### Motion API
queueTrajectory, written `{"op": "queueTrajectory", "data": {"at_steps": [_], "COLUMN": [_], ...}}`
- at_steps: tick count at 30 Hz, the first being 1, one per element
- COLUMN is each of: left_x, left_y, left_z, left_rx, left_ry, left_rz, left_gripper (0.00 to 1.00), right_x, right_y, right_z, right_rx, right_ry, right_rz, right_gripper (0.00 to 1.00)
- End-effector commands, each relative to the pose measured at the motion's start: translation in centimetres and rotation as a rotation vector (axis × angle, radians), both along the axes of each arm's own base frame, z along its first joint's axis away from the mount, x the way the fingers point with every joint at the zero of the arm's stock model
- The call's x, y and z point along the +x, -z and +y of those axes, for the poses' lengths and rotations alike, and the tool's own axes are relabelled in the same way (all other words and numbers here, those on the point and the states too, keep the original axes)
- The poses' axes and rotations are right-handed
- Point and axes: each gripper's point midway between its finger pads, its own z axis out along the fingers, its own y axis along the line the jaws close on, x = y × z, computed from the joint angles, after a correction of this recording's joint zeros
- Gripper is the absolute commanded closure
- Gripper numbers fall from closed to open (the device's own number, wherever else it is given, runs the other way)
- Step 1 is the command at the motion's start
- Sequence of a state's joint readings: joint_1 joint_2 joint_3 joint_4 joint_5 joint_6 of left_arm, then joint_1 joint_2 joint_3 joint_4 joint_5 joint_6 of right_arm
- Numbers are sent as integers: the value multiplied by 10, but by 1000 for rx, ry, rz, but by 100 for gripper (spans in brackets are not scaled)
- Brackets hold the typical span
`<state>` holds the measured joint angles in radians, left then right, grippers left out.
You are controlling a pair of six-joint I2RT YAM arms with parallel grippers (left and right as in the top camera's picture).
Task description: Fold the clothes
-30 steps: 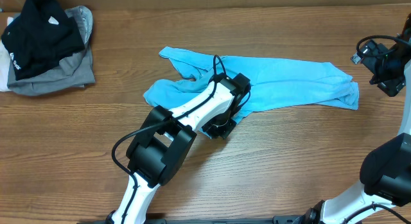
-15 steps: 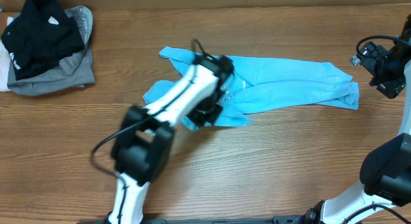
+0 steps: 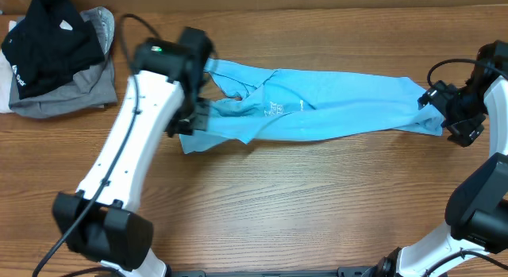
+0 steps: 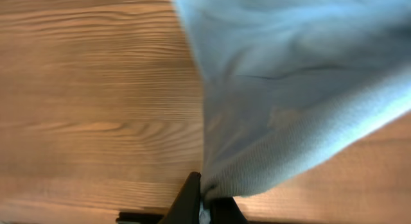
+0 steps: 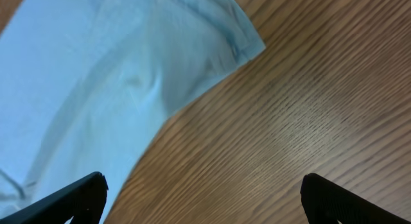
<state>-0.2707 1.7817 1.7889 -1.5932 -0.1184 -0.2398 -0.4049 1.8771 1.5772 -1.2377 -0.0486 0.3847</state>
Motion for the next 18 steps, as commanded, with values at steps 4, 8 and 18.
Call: {"op": "queueTrajectory", "data": {"at_steps": [4,8,18], "left_x": [-2,-11,-22], "left_y": [-43,-54,-39], "left_z": [43,44,33], "left_rx": [-20,-59,-115], "left_ry": [-155,-170,-166], "left_rz": [-162,-180,-107], "left_gripper": [96,96,96], "right_x": [12,24,25], "right_y": [4,2,7], "right_z": [13,20,46], "right_rx": [73,80,90], "right_ry": [-12,-29,-89], "right_rz": [-56,-98,-75], "right_gripper": [0,0,0]}}
